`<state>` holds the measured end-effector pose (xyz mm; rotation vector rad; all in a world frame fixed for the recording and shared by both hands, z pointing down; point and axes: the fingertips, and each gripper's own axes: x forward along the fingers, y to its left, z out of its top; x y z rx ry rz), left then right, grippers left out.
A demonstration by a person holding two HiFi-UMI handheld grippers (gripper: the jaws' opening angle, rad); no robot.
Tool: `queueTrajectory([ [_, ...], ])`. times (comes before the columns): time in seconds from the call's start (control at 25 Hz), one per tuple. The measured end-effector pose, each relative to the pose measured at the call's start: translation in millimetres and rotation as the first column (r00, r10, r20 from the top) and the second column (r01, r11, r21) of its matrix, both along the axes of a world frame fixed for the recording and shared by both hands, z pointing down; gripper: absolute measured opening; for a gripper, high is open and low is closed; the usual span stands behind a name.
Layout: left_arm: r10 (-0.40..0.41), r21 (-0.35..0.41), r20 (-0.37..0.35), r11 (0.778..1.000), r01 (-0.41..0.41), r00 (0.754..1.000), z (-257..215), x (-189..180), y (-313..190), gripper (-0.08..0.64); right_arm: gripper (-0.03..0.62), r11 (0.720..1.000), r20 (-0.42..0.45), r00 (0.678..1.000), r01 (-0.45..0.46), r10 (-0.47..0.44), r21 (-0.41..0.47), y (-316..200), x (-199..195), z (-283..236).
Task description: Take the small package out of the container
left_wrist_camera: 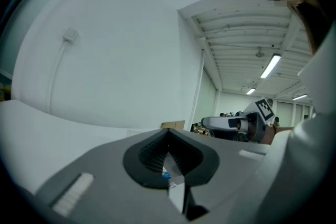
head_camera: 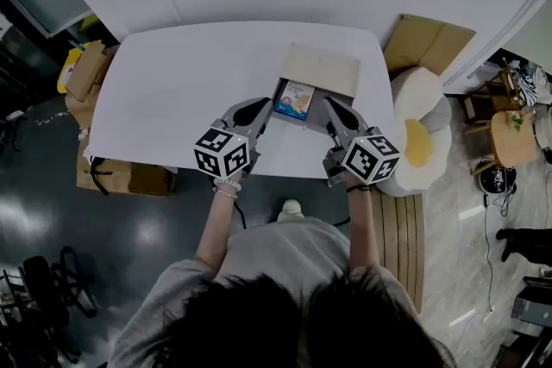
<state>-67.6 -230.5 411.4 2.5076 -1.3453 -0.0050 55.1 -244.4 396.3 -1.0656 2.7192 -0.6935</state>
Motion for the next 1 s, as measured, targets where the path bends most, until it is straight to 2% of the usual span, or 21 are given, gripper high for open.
queueTrajectory([
  [0.24,0.015,-0.033,0.006,0.999,-0.015,1.000,8,12,-12,-0.006,0.009,1.000,0.012,1.000,0.022,-0.022,-0.017,-17,4,8],
  [0.48,0.003,-0.054,0.003,0.999,-0.003,1.000,18,8,-21,-0.006,0.008,0.999,0.023,0.999,0.042,-0.041,-0.028,-26,1,13],
  [0.76,0.048,-0.098,0.016,0.994,-0.047,0.999,35,15,-31,-0.006,0.009,0.993,-0.026,0.996,0.080,-0.083,-0.082,-32,-6,31],
  [1.0,0.074,-0.149,0.022,0.986,-0.070,0.997,49,10,-39,-0.006,0.009,0.987,-0.066,0.996,0.042,-0.053,-0.156,-45,-6,52],
])
